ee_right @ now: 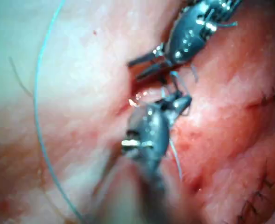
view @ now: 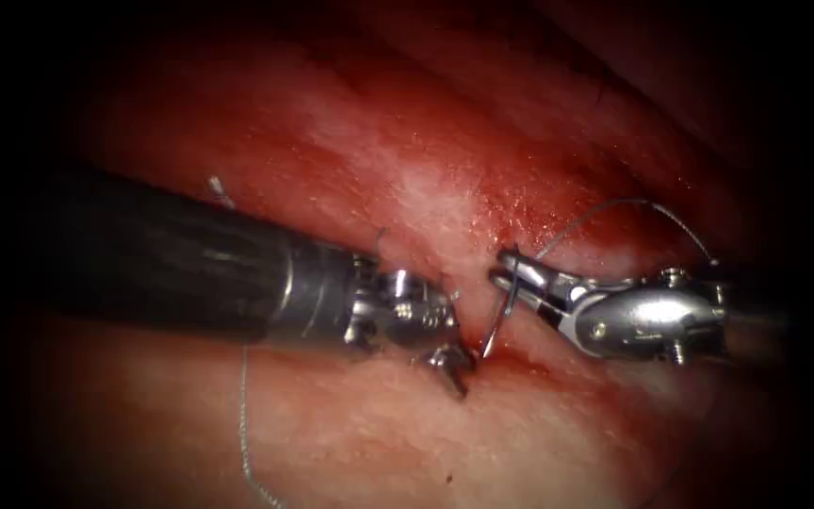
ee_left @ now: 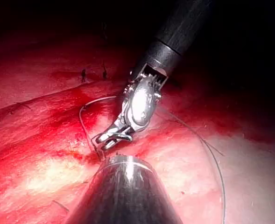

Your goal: Wound Closure

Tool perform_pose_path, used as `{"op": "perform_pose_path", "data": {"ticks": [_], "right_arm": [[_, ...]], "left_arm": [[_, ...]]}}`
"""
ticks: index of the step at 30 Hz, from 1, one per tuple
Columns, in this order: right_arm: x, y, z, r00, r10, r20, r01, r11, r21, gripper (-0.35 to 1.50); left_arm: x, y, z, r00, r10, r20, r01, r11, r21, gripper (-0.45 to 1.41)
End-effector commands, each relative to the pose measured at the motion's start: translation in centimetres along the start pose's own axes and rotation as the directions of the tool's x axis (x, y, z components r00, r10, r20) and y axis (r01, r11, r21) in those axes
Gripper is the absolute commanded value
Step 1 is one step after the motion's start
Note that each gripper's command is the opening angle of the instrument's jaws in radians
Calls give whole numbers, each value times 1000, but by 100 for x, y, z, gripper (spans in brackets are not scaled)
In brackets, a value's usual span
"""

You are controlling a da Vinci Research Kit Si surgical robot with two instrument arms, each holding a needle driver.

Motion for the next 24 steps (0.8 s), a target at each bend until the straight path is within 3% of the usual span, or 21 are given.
{"op": "perform_pose_path", "data": {"ticks": [1, 10, 24], "right_arm": [[-2, -6, 6, 1000, 2, -3, -2, 1000, 1, -35], [-1, -5, 6, 1000, 9, -2, -9, 1000, 1, -35], [-1, -3, 7, 992, 130, -8, -130, 991, -12, -35]], "left_arm": [[3, 2, 12, 1000, 2, -3, -2, 1000, 1, 29], [-15, 12, 41, 999, 6, -34, -5, 1000, 19, 27], [-24, 27, 30, 991, 25, -129, -12, 994, 106, 20]]}}
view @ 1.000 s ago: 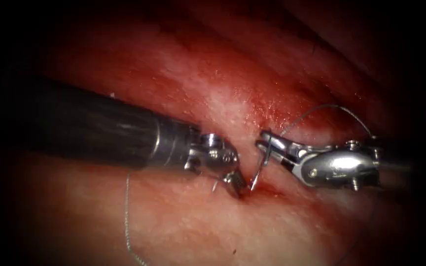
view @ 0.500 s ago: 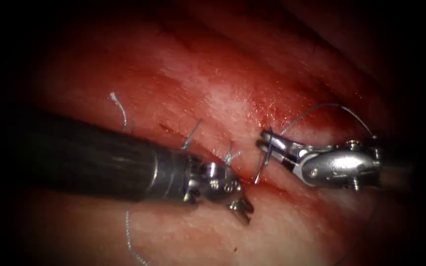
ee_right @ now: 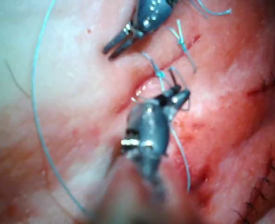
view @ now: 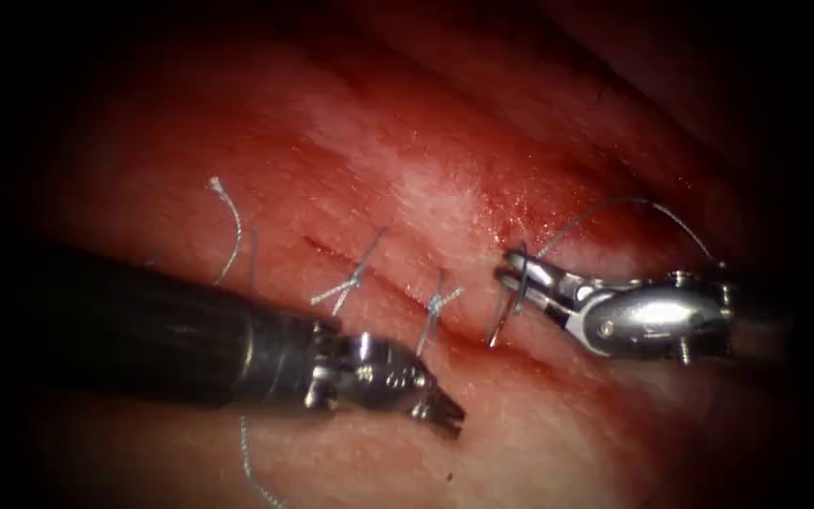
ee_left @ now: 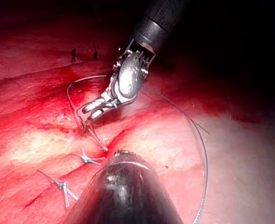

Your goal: Wound Closure

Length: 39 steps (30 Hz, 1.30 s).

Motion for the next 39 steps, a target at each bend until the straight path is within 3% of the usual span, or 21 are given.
{"op": "perform_pose_path", "data": {"ticks": [1, 8, 14, 16, 27, 39], "right_arm": [[-3, -5, 6, 1000, 21, 0, -21, 1000, 1, -35], [-6, 0, 10, 993, 116, 12, -116, 993, -4, -35], [-11, 5, 16, 984, 179, 8, -179, 983, 40, -35], [-12, 4, 19, 979, 205, 11, -206, 975, 82, -35], [-13, -5, 23, 947, 317, 47, -320, 943, 89, -35], [-10, -1, 23, 938, 343, 52, -346, 934, 88, -35]], "left_arm": [[0, -3, 8, 1000, 1, -14, 0, 1000, 10, 19], [-9, -16, 9, 997, -21, -77, 27, 997, 77, 17], [-15, -11, 8, 996, -22, -87, 29, 996, 83, 17], [-16, -5, 8, 996, -21, -86, 28, 996, 83, 17], [-11, 37, 8, 996, -29, -86, 36, 996, 85, 10], [-19, 9, 20, 996, -33, -81, 40, 995, 93, 4]]}}
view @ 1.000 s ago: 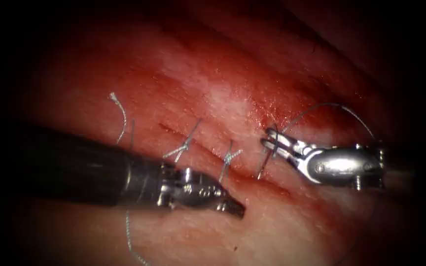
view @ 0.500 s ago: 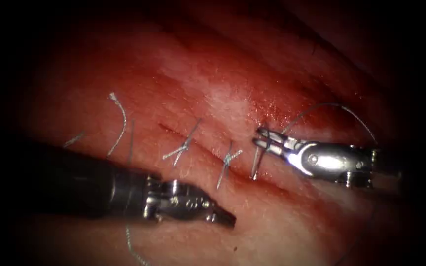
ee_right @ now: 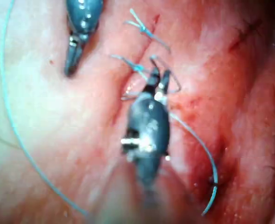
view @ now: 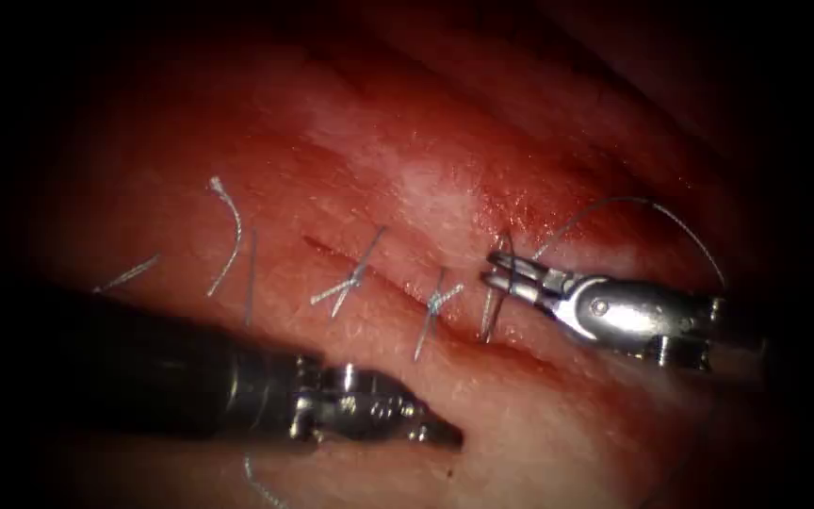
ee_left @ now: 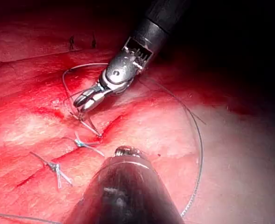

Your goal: Wound Closure

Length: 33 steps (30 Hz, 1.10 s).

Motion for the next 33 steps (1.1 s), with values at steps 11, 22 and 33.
{"op": "perform_pose_path", "data": {"ticks": [11, 22, 33], "right_arm": [[1, 1, 8, 996, 89, 10, -89, 996, -16, -35], [11, 11, 8, 981, 194, 21, -193, 981, -32, -35], [15, 19, 9, 946, 321, 39, -312, 938, -149, -35]], "left_arm": [[-17, -4, 28, 1000, -19, -7, 19, 1000, -14, 4], [-27, -5, 40, 1000, -24, 0, 24, 1000, -17, 2], [-27, -4, 39, 1000, -29, 1, 29, 999, -17, 2]]}}
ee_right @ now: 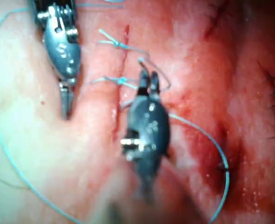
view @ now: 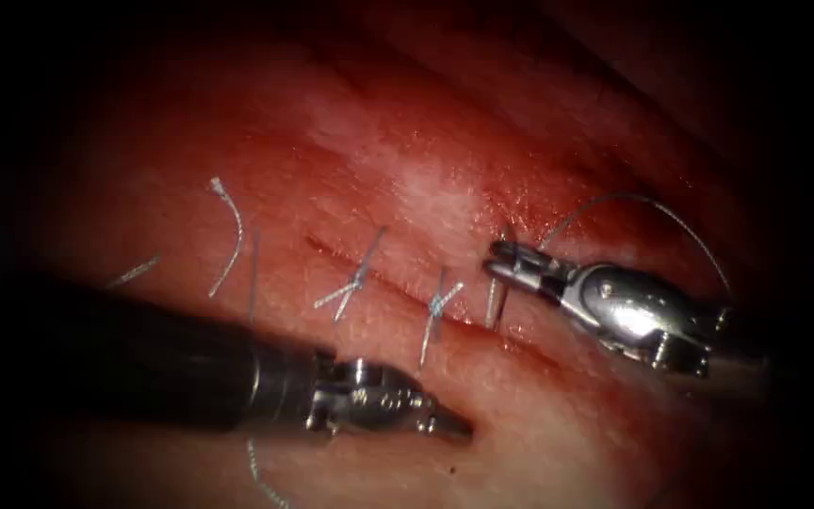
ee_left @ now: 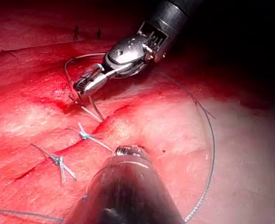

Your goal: Wound Closure

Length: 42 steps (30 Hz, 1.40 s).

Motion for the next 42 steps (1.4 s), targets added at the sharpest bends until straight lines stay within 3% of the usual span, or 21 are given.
{"op": "perform_pose_path", "data": {"ticks": [1, 12, 20, 33, 42], "right_arm": [[1, -2, 7, 999, 32, 3, -32, 999, -17, -35], [5, -2, 10, 982, 186, 41, -186, 983, -3, -35], [-5, -7, 19, 907, 411, 93, -418, 905, 78, -35], [1, 9, 22, 852, 512, 110, -520, 851, 69, -35], [-12, 9, 32, 758, 635, 148, -651, 750, 118, -35]], "left_arm": [[-2, 1, 8, 1000, -1, 0, 1, 1000, -2, 2], [-3, 1, 7, 1000, 0, 0, 0, 1000, -3, 2], [-4, 1, 6, 1000, 2, 0, -2, 1000, -5, 2], [-5, 2, 5, 1000, 3, 1, -3, 1000, -5, 2], [-6, 3, 5, 1000, 3, 1, -3, 1000, -6, 2]]}}
